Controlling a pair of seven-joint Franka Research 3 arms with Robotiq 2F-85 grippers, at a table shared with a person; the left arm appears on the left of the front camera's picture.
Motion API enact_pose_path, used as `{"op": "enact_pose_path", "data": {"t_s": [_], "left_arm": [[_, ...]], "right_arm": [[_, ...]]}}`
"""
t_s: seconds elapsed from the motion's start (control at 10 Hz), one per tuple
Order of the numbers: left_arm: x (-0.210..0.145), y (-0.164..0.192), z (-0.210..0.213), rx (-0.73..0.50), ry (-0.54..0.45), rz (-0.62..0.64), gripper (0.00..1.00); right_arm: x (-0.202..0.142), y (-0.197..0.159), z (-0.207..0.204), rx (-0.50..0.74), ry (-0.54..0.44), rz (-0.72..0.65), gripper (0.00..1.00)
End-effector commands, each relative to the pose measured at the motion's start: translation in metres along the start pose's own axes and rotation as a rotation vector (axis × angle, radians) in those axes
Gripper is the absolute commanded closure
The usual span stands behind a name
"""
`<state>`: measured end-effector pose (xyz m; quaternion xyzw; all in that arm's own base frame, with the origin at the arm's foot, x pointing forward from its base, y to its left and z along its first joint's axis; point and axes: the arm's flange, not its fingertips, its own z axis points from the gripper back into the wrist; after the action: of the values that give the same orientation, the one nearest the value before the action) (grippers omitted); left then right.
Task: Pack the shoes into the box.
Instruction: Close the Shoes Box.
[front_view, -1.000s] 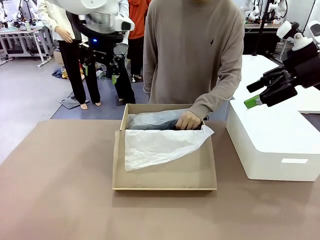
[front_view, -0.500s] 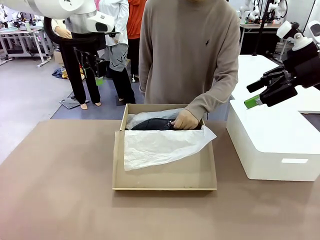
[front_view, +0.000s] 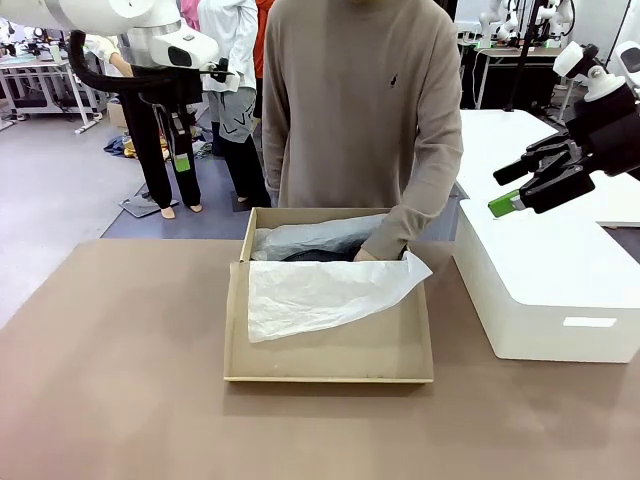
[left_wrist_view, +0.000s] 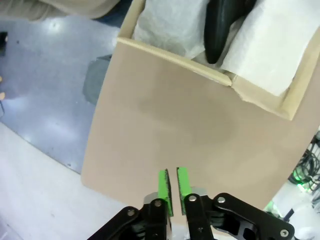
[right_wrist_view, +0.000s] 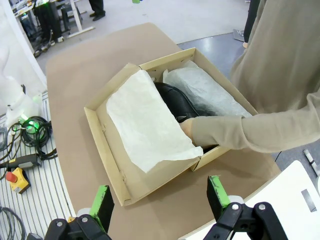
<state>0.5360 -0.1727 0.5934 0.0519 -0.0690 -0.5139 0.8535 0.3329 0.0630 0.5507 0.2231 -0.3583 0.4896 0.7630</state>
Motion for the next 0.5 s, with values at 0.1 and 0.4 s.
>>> {"op": "enact_pose_path", "data": {"t_s": [0.1, 0.4], "left_arm": [[-0.014, -0.004, -0.001, -0.046, -0.054, -0.040, 1.00], [0.000, -0.001, 0.000, -0.020, -0.018, -0.023, 1.00]], "right_arm": [[0.001, -0.004, -0.001, 0.016, -0.036, 0.021, 0.00], [0.001, -0.004, -0.001, 0.016, -0.036, 0.021, 0.00]]}}
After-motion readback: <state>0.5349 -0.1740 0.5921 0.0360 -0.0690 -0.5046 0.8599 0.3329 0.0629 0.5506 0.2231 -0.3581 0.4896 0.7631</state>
